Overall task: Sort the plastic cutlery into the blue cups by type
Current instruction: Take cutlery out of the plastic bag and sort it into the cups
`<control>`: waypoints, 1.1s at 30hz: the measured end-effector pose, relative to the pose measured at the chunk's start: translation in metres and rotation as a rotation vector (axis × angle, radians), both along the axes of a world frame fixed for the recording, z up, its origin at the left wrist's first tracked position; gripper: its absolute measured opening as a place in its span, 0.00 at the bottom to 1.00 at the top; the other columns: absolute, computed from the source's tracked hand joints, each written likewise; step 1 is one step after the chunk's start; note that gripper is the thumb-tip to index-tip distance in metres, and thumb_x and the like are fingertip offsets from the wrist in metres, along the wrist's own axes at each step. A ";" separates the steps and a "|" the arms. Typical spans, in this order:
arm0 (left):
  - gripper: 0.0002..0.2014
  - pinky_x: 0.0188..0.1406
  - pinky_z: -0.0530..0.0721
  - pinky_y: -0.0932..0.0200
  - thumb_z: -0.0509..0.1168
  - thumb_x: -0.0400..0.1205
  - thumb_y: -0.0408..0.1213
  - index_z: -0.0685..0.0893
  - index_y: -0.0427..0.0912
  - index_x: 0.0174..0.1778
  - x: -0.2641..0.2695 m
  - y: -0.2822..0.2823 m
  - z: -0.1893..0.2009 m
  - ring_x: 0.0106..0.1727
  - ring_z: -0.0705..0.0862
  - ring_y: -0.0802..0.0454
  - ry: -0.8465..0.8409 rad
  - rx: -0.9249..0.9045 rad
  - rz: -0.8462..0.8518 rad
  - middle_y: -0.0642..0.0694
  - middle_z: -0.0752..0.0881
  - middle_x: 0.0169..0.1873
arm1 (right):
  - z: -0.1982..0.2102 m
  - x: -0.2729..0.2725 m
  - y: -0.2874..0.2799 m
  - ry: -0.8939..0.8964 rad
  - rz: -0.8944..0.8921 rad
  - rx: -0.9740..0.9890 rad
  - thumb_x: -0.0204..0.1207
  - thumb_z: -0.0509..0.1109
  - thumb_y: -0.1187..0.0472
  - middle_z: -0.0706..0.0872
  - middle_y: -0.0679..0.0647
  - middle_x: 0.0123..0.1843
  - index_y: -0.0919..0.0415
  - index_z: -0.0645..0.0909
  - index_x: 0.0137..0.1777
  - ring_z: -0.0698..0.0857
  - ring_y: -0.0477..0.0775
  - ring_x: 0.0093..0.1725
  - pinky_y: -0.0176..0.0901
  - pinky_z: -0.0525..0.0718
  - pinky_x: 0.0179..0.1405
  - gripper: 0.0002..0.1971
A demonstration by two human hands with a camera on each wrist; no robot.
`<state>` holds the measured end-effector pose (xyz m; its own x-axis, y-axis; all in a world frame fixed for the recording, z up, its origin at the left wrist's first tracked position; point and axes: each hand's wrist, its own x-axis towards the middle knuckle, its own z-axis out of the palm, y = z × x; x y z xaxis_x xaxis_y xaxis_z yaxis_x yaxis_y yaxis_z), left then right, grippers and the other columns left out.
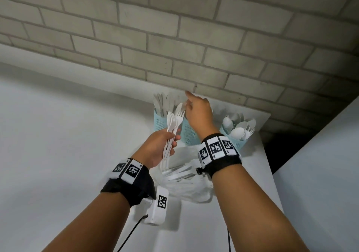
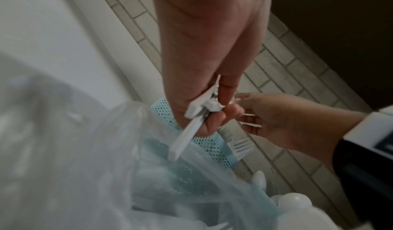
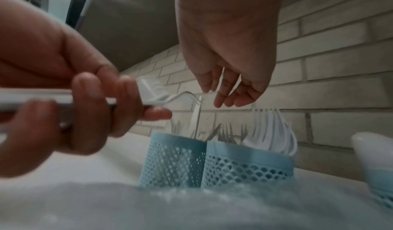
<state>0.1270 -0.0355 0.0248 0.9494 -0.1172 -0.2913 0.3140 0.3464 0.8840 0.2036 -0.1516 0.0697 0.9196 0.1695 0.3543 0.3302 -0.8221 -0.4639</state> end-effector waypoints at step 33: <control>0.16 0.29 0.84 0.65 0.58 0.85 0.45 0.85 0.37 0.52 -0.014 -0.024 0.000 0.27 0.85 0.57 -0.012 0.164 -0.166 0.43 0.87 0.36 | -0.031 -0.063 -0.028 0.433 -0.029 0.914 0.76 0.71 0.68 0.86 0.64 0.58 0.61 0.71 0.68 0.86 0.53 0.45 0.31 0.84 0.33 0.22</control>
